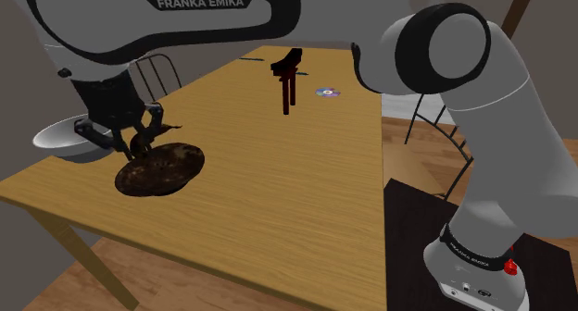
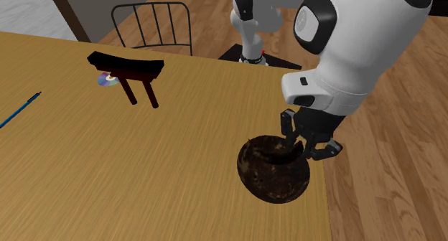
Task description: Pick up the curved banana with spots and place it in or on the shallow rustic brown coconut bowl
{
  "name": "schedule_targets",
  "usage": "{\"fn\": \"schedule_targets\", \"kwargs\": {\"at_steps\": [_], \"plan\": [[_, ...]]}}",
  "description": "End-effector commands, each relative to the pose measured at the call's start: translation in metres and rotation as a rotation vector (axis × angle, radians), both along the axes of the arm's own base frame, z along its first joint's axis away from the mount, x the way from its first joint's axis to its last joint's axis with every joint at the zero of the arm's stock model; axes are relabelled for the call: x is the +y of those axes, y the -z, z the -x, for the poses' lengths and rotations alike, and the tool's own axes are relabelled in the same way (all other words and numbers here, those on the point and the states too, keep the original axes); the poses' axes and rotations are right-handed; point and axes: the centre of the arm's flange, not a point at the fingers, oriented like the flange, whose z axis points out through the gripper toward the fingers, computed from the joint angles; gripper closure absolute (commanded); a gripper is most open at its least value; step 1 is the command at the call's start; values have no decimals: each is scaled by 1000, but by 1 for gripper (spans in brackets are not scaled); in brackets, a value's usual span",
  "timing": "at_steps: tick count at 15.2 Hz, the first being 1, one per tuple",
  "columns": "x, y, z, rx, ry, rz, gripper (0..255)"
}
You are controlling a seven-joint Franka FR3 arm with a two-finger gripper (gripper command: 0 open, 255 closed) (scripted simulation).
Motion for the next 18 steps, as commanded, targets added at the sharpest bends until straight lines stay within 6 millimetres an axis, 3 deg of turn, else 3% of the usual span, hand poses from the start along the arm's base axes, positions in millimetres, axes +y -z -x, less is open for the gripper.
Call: {"fn": "schedule_targets", "kwargs": {"at_steps": [1,11,18], "plan": [[3,8,-3,-1,2,1,255],[3,64,-3,-1,2,1,255],[3,64,-3,-1,2,1,255]]}}
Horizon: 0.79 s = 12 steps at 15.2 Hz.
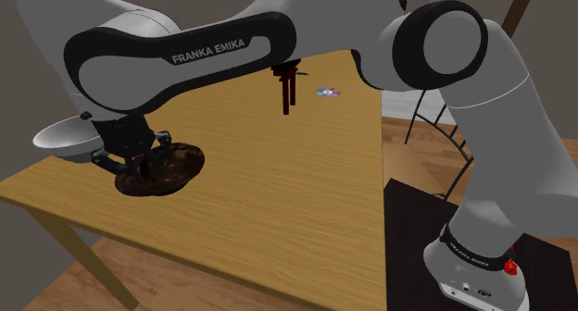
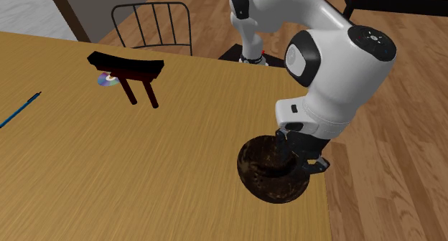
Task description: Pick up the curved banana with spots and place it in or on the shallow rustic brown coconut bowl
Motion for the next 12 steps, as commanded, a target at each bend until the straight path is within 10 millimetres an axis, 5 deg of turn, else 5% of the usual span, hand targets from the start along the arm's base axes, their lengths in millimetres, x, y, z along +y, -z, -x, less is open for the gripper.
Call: {"fn": "schedule_targets", "kwargs": {"at_steps": [1,2,7,12], "plan": [[0,0,0,0,0,0,255],[0,0,0,0,0,0,0],[0,0,0,0,0,0,0],[2,-50,6,0,0,0,0]]}}
